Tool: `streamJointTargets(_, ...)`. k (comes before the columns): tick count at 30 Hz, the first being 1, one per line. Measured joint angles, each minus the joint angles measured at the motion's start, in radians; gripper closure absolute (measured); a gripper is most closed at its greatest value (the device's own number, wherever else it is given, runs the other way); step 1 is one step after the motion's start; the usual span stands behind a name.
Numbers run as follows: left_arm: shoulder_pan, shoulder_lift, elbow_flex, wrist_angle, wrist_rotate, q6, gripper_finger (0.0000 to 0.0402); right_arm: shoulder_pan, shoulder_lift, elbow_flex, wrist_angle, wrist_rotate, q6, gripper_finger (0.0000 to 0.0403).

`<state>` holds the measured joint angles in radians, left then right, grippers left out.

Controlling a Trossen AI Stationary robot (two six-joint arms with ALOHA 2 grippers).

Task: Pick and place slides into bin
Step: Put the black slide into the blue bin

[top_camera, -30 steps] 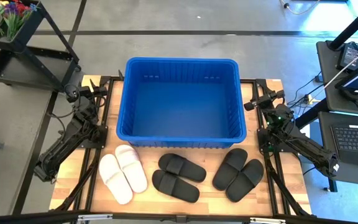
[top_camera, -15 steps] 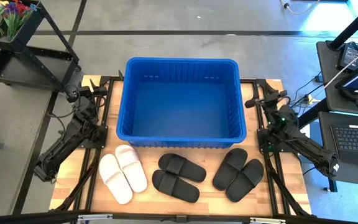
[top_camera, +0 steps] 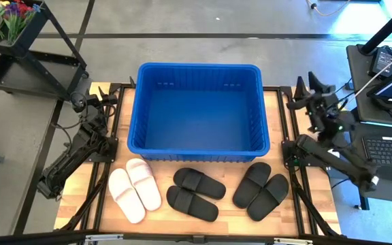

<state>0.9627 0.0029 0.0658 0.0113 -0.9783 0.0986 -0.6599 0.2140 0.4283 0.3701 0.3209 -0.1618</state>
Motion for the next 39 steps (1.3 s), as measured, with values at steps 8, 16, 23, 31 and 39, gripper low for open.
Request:
streamJointTargets(8,0.000,0.000,0.000,0.000,0.000,0.000,0.0178,0.038,0.463,0.534,-0.479,-0.477,-0.001,0.0164)
streamJointTargets(16,0.000,0.000,0.000,0.001,0.000,-0.002,0.0178,0.302,0.800,1.100,-1.144,-0.435,-0.004,0.0164)
streamJointTargets(23,0.000,0.000,0.000,0.000,0.000,-0.002,0.0178,0.659,0.967,1.250,-1.485,-0.158,0.207,0.0164)
streamJointTargets(31,0.000,0.000,0.000,0.000,0.000,-0.002,0.0178,1.023,1.160,1.250,-1.785,-0.074,0.755,0.0164)
streamJointTargets(39,0.000,0.000,0.000,-0.001,0.000,-0.007,0.0178,1.322,1.348,1.212,-1.908,-0.161,1.289,0.0164)
